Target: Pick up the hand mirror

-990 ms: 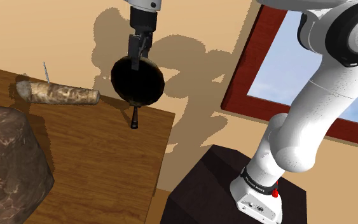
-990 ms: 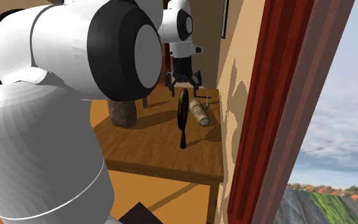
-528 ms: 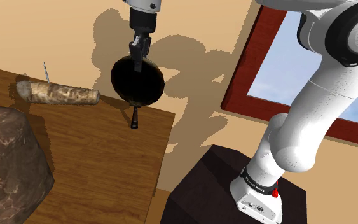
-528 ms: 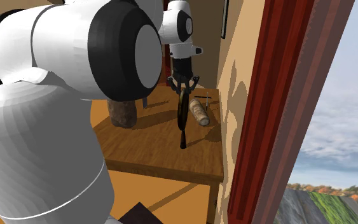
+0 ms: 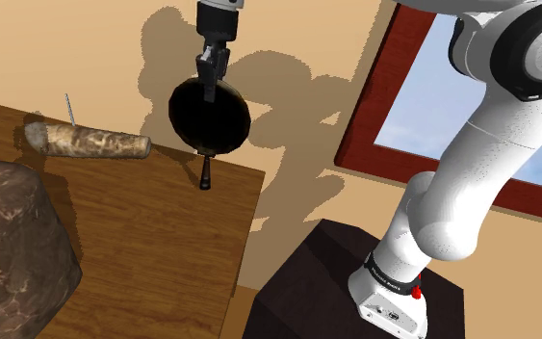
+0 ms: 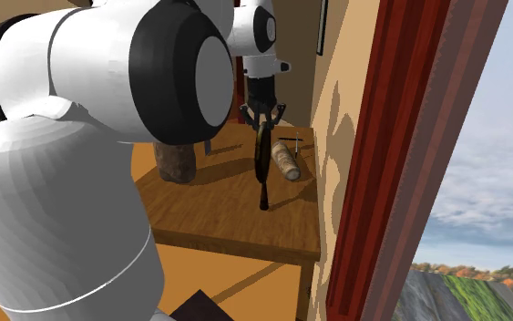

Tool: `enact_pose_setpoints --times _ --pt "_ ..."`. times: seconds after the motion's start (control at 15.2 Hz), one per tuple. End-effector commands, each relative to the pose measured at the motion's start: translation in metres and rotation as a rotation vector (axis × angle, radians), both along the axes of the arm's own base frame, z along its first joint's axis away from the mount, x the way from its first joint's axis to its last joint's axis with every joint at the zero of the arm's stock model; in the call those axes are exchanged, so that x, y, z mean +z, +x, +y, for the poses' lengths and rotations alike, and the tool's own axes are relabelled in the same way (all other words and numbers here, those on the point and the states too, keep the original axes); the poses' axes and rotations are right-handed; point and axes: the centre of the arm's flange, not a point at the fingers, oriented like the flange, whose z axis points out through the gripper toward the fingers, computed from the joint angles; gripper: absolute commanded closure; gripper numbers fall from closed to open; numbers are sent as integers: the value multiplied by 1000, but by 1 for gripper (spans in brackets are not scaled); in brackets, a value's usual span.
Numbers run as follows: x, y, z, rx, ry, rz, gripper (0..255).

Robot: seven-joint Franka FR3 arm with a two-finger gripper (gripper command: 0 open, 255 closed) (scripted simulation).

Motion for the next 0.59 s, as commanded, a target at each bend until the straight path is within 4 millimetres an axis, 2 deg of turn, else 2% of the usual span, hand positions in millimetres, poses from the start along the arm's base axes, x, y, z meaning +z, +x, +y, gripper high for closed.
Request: enact_pose_setpoints --times 0.0,0.53 --pt "10 0 0 0 0 -1 255" --pt "53 0 0 0 0 -1 255"
